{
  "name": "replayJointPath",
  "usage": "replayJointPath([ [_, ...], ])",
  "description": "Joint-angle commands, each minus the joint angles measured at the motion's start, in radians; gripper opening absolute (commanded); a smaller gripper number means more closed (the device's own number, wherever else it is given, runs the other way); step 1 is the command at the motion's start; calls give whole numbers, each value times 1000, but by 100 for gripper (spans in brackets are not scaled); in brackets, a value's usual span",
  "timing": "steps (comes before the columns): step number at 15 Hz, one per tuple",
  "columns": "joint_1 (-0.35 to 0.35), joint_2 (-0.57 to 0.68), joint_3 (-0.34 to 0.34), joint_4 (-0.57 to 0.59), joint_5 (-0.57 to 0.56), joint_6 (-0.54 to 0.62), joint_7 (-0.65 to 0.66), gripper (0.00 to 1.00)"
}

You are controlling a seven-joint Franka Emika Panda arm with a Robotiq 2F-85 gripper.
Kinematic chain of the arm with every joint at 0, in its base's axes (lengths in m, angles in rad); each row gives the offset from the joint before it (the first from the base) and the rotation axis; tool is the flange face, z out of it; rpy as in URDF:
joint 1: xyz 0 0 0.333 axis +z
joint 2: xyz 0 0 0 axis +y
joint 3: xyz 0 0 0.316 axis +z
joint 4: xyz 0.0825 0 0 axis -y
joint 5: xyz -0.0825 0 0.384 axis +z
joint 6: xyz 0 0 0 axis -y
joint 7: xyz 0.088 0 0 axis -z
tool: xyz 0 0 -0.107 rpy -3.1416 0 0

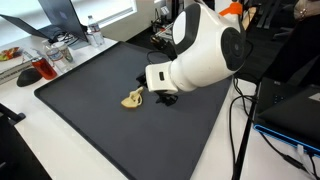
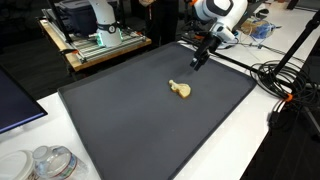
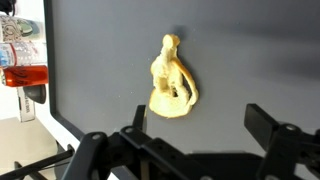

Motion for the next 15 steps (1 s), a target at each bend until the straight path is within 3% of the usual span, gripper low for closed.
replayJointPath([
  [1,9,32,1,41,-71,-3,49,100],
  [9,-11,44,25,41,-85,30,88,100],
  [15,-58,-57,44,-113,-63,184,99,100],
])
